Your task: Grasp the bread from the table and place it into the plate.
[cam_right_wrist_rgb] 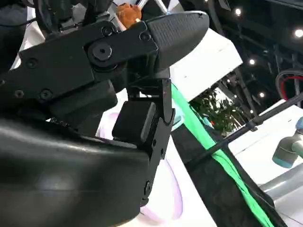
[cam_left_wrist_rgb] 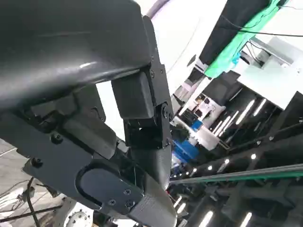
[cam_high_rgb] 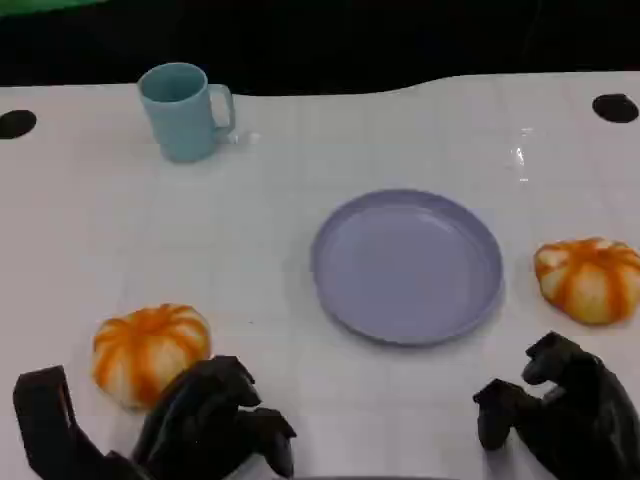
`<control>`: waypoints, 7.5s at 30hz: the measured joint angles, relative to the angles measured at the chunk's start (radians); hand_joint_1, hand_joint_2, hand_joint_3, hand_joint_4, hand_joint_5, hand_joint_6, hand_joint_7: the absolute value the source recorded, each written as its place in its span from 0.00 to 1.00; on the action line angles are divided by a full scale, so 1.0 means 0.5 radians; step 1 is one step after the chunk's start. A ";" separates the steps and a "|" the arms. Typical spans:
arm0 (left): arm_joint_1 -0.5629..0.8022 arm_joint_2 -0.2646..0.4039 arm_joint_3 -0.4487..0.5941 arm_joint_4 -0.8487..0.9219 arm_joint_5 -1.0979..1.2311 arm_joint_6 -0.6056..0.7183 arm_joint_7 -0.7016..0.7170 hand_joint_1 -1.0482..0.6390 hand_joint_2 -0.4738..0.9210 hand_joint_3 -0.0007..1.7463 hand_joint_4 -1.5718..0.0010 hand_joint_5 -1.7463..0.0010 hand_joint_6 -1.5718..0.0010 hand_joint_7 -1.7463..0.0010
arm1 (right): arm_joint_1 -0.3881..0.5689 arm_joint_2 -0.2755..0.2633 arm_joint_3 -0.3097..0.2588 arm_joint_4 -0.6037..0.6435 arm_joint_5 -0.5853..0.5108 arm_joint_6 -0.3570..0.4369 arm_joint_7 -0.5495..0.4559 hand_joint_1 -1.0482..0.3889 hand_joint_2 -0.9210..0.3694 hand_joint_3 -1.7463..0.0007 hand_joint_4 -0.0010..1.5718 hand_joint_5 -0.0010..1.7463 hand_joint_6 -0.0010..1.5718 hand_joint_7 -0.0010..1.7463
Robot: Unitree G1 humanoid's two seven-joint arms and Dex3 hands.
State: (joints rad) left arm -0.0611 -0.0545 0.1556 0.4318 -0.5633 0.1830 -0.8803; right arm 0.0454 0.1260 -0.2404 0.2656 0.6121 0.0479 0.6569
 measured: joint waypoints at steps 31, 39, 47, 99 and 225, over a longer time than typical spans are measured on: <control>0.000 0.001 0.013 -0.017 0.004 -0.006 0.019 0.00 0.86 0.01 0.00 0.68 0.00 0.87 | 0.004 -0.045 -0.003 -0.007 0.049 0.131 0.033 0.15 0.03 1.00 0.90 0.55 0.92 0.27; 0.047 -0.021 -0.041 -0.098 0.099 -0.408 0.019 0.00 0.88 0.00 0.07 0.74 0.09 0.95 | 0.003 -0.045 -0.005 -0.005 0.049 0.131 0.037 0.16 0.02 1.00 0.90 0.54 0.94 0.26; 0.104 -0.019 -0.082 -0.214 0.127 -0.539 0.025 0.00 0.89 0.01 0.25 0.53 0.23 1.00 | 0.003 -0.045 -0.003 -0.005 0.043 0.129 0.036 0.16 0.00 0.99 0.89 0.56 0.94 0.27; 0.379 0.607 -0.437 -1.546 3.214 -0.684 1.611 0.00 0.50 0.65 1.00 0.00 1.00 0.67 | -0.005 -0.049 -0.002 -0.005 0.039 0.123 0.034 0.16 0.02 1.00 0.91 0.54 0.94 0.27; -0.812 0.878 -1.076 0.647 2.636 -1.071 3.132 0.20 1.00 1.00 0.00 0.00 0.00 0.00 | 0.016 -0.045 -0.001 -0.043 0.039 0.139 0.004 0.17 0.00 1.00 0.88 0.58 0.90 0.35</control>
State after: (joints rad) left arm -0.4672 0.3844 -0.3822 0.7552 0.7549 -0.3527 0.6858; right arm 0.0533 0.1035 -0.2410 0.2442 0.6318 0.1176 0.6590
